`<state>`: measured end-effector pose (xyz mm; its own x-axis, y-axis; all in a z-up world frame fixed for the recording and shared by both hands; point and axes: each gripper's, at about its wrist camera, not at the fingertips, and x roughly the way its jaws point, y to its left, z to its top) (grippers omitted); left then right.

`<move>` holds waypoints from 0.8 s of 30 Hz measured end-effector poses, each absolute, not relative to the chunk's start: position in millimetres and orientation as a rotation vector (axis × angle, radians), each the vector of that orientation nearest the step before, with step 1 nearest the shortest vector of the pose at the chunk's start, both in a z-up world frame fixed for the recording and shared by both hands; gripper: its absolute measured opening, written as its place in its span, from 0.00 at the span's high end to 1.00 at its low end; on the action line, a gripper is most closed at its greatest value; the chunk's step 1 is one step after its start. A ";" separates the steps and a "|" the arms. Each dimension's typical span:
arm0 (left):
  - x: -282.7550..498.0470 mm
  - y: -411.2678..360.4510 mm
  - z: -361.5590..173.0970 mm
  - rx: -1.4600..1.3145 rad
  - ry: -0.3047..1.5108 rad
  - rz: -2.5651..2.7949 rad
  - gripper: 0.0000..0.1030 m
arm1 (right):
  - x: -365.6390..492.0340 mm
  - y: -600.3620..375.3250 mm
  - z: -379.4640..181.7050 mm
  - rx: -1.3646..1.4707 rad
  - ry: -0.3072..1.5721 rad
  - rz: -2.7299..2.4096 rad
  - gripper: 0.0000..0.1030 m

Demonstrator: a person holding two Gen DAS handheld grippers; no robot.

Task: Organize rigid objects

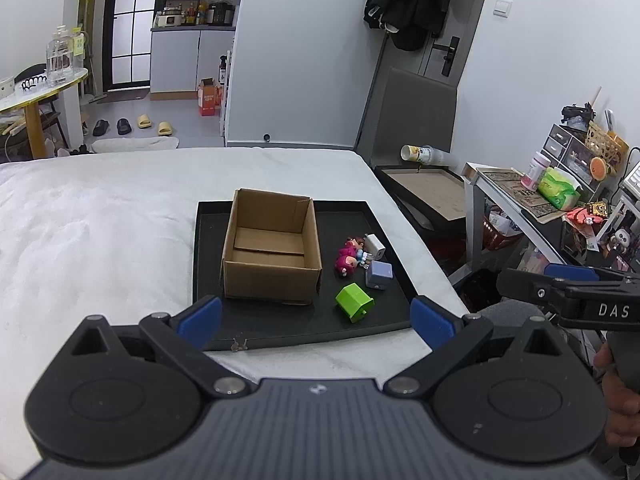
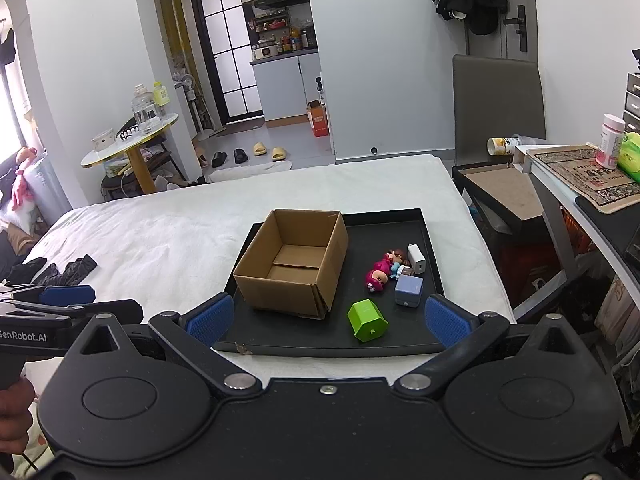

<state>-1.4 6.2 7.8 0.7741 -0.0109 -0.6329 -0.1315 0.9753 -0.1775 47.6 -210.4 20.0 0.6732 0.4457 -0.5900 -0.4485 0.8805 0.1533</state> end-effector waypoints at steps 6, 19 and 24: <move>-2.0 5.6 7.5 -0.216 0.686 0.063 0.03 | 47.8 -210.7 19.9 -0.005 0.663 0.504 0.00; -0.9 3.4 7.9 -0.218 0.685 0.065 0.03 | 47.2 -210.8 19.5 -0.005 0.666 0.499 0.00; -0.2 3.1 8.0 -0.220 0.685 0.065 0.03 | 47.3 -210.6 19.3 -0.005 0.665 0.499 0.00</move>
